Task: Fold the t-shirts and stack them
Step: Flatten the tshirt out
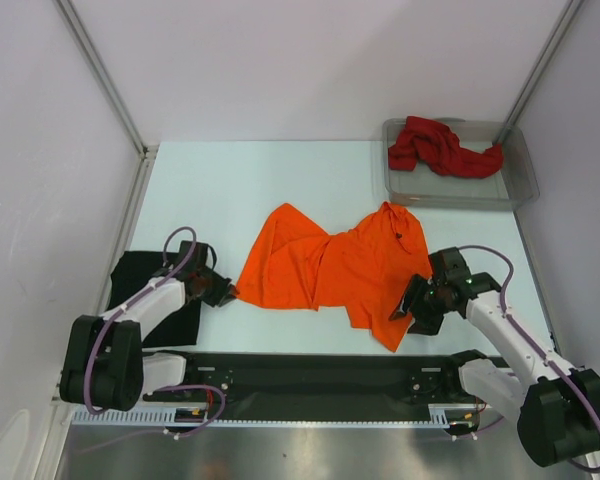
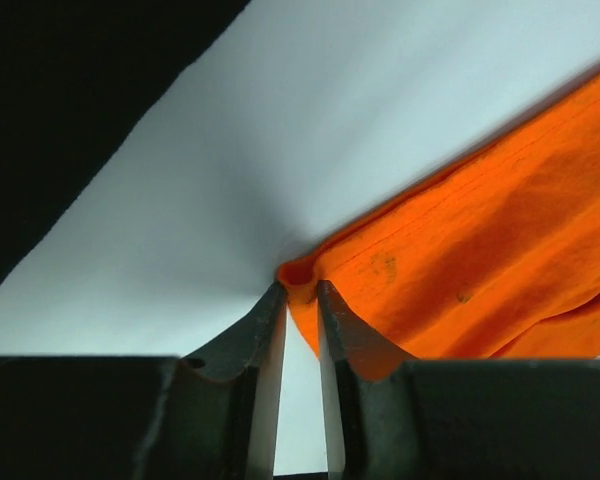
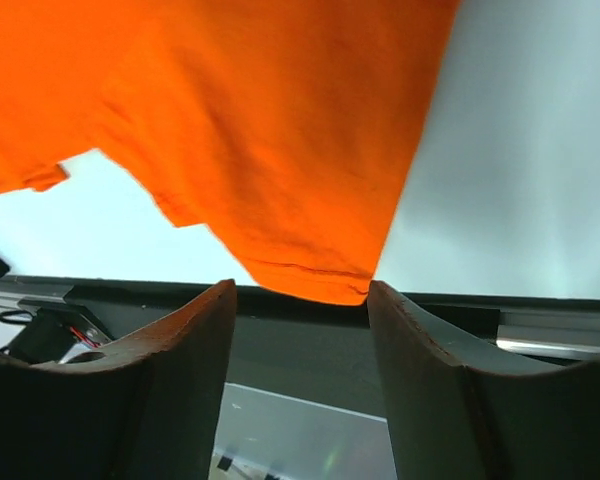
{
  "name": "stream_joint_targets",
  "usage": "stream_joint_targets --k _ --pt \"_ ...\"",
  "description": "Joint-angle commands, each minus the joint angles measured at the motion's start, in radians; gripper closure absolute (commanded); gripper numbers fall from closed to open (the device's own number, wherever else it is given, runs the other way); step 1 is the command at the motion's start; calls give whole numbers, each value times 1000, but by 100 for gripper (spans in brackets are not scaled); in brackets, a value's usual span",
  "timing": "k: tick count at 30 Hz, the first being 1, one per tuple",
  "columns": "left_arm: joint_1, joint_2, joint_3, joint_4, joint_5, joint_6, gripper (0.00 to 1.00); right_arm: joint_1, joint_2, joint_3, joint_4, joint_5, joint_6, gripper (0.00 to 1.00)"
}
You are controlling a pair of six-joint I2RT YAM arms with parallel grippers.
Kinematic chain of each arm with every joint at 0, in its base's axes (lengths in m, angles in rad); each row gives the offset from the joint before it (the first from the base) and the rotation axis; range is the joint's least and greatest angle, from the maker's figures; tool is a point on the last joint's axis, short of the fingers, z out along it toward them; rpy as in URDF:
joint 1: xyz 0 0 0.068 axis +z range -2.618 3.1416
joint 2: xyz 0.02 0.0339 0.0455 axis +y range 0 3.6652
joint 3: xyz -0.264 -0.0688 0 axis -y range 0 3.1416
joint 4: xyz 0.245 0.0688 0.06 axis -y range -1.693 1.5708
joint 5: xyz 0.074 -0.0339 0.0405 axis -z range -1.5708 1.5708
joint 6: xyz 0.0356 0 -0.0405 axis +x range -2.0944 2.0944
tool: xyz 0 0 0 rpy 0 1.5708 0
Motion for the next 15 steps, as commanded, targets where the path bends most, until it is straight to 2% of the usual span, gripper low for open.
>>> stream_joint_targets --k 1,2,3,4,11,15 --pt "17 31 27 14 -32 52 80 21 3 -57 38 -24 61 40" --pt "18 34 30 17 -29 59 83 32 5 -69 50 -16 75 43" --pt "21 34 31 23 -26 73 95 55 5 -81 52 -12 101 43" --pt "21 31 33 31 -24 78 99 65 5 -106 64 -10 118 46" --pt "22 14 43 20 -23 113 100 105 -12 -184 95 -19 212 55" --pt "22 -4 33 17 -12 113 100 109 -31 -206 98 -13 229 55"
